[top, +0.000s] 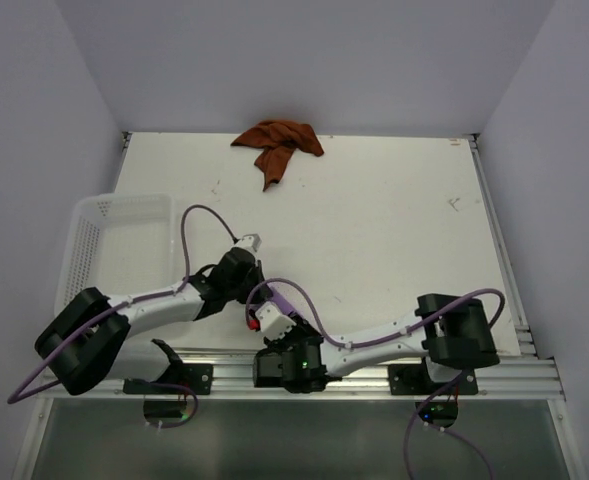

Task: Roll the towels
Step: Roll the towel

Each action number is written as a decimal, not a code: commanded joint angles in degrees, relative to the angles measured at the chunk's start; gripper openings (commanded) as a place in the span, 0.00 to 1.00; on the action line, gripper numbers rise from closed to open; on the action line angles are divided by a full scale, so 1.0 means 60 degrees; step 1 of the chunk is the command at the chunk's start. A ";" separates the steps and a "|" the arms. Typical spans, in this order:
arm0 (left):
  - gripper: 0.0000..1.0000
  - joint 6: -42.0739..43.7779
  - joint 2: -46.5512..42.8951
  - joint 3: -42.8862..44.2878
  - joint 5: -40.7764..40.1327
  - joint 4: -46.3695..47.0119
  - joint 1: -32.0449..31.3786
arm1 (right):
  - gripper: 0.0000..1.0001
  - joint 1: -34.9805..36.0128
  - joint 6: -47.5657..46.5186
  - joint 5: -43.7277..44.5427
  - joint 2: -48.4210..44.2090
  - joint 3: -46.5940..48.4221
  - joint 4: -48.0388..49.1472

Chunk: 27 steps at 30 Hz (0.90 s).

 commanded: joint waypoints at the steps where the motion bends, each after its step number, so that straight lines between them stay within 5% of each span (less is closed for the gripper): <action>1: 0.00 -0.0102 -0.0475 -0.1183 -0.1232 0.1386 0.0064 | 0.51 0.0128 -0.0281 -0.1225 -0.1467 -0.0718 0.1784; 8: 0.00 -0.0059 -0.1575 -0.2662 -0.1612 0.3641 0.0035 | 0.55 -0.0471 -0.0180 -0.2894 -0.3854 -0.2185 0.3779; 15: 0.00 0.0000 -0.2191 -0.3659 -0.1497 0.5386 -0.0053 | 0.58 -0.2841 0.0377 -0.5443 -0.5291 -0.4234 0.5904; 27: 0.00 0.0175 -0.2030 -0.4158 -0.1027 0.7043 -0.0214 | 0.59 -0.5260 0.0655 -0.7742 -0.5353 -0.4940 0.7236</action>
